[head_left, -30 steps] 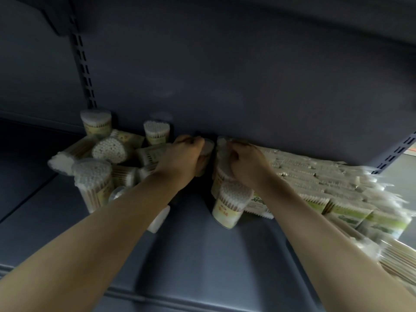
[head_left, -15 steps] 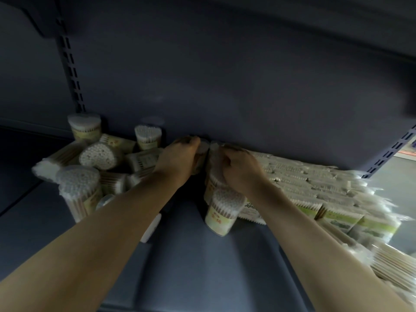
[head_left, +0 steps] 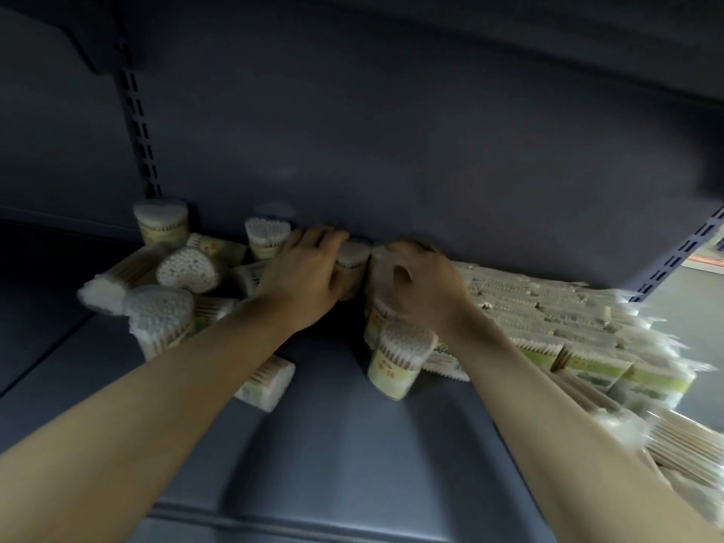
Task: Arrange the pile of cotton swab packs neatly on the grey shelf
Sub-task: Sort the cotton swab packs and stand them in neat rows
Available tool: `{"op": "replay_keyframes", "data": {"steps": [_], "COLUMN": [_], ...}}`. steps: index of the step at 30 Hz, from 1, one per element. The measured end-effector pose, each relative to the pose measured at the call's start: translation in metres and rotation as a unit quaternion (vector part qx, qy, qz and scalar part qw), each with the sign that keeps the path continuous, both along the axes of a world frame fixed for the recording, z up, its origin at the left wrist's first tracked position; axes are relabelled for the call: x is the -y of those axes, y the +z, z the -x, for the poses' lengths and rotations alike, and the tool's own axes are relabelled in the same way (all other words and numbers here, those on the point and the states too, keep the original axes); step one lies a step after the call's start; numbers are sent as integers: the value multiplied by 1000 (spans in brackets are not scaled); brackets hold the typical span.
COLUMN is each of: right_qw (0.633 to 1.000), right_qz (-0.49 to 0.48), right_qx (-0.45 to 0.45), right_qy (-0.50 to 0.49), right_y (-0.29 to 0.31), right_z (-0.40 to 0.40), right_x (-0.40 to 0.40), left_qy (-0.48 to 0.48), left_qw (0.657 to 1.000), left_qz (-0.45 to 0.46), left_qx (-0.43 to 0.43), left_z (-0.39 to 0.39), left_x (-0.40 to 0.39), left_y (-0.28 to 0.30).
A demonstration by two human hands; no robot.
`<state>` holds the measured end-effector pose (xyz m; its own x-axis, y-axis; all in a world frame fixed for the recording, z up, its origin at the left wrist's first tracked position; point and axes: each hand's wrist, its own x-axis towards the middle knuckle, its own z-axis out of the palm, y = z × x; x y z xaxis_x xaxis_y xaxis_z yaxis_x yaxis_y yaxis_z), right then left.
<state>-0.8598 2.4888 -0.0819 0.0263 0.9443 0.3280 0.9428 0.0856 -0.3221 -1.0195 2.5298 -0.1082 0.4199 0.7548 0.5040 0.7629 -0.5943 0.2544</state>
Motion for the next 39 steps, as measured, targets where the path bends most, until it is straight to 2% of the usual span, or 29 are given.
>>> {"op": "replay_keyframes", "data": {"steps": [3,8,11,14,19,23,32,39], "right_qw": [999,999,999,999,1000,998,983,976], "right_qz": [-29,-1,-15,-24,-14,18,127,145], "right_qx": [-29,-35,-40,-24,-10,-30,-64,-91], "right_qy": [5,2,5,14,15,52,118,137], "right_y": [5,3,2,2,-4,-14,-34,-42], "right_z": [9,22,32,44,63,77,97,102], "right_x": [12,25,31,39,50,62,79,79], "left_qy": [18,-1,-16,4,52,38,71,84], "left_qw": [1000,1000,1000,1000,998,997,992,988], "left_qz": [-5,-8,-8,20,14,38,97,126], "left_qx": [-9,-15,-22,-22,19,51,30,29], "left_z": [14,43,55,66,87,104,126,131], "left_x": [12,35,49,62,84,101,124,132], "left_y": [4,0,-3,-1,3,-1,-12,-17]}}
